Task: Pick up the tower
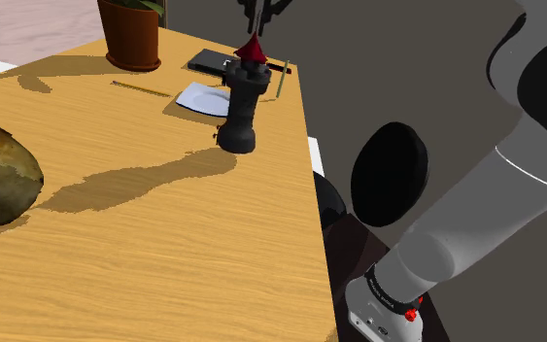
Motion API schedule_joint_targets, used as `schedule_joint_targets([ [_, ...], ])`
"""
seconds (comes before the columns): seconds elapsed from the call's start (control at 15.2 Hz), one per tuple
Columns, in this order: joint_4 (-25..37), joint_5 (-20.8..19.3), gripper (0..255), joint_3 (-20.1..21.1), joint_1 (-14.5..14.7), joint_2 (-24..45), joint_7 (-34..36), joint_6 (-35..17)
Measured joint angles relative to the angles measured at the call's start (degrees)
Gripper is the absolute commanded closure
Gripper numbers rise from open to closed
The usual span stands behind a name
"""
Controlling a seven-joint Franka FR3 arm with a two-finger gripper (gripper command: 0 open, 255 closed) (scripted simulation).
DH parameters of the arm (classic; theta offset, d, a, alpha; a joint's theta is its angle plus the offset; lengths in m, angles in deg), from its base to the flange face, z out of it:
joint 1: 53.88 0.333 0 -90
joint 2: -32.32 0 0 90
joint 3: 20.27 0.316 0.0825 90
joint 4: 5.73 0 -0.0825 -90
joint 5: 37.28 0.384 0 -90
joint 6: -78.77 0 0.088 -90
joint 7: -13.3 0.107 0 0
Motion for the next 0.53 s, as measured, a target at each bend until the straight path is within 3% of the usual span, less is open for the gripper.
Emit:
schedule_joint_targets([
  [0.53,14.5,-4.3,255,1.9,2.5,6.7,1.7,9.0],
])
